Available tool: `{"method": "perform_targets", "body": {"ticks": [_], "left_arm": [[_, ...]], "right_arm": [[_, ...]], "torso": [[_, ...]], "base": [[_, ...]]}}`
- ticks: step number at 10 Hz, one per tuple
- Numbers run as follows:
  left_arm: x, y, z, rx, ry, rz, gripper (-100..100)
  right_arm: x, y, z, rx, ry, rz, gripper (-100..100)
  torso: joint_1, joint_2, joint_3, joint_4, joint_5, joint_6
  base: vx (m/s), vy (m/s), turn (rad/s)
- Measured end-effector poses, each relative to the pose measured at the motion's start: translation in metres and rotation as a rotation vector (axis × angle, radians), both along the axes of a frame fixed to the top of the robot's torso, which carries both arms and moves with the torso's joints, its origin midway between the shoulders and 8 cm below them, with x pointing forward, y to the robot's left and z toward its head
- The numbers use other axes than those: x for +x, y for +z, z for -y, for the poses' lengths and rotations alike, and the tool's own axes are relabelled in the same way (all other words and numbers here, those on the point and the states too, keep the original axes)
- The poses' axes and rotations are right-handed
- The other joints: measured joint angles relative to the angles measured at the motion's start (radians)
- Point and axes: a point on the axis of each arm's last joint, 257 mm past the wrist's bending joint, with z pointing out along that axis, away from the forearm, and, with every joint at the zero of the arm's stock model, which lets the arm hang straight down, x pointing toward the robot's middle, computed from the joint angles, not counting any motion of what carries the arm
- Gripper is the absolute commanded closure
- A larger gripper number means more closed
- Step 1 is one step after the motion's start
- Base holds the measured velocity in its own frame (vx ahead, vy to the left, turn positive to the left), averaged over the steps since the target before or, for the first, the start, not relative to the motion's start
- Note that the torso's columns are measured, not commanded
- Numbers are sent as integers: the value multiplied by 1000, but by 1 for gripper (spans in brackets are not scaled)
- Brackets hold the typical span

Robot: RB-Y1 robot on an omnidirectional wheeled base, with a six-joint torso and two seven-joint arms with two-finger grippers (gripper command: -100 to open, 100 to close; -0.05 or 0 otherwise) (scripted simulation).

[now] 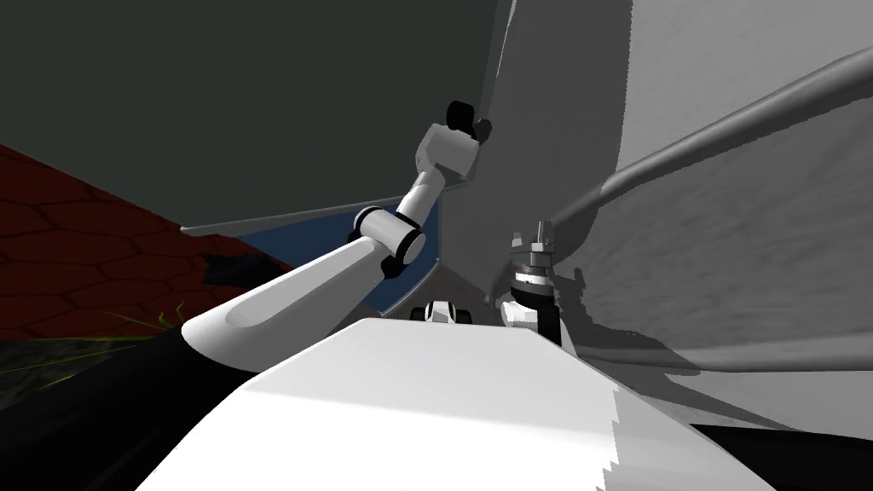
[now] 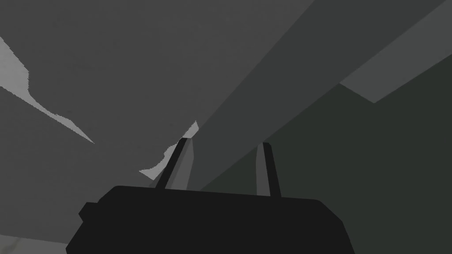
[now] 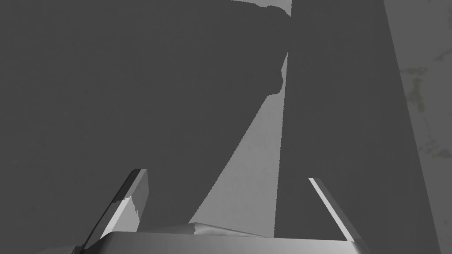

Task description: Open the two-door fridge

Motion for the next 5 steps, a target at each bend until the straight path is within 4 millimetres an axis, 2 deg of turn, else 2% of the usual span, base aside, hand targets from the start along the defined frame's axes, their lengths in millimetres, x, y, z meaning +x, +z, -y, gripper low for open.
{"method": "perform_targets", "body": {"ticks": [1, 2, 3, 5], "left_arm": [[-5, 0, 12, -1, -19, 0, 100], [-5, -3, 14, 2, -22, -5, 100], [-6, -2, 15, 2, -26, -4, 100], [-15, 3, 25, 0, -55, 4, 100]], "right_arm": [[0, 0, 0, 0, 0, 0, 0], [0, 0, 0, 0, 0, 0, 0], [0, 0, 0, 0, 0, 0, 0], [0, 0, 0, 0, 0, 0, 0]], "torso": [[-1, 0, 0, 0, 0, 0], [1, -5, -3, 1, 1, -2], [2, -3, -2, 0, 0, 1], [2, 3, 2, 0, 0, 1]], "base": [[-110, 28, -43], [-107, 56, -149], [-191, 145, -298], [-261, 168, -287]]}}
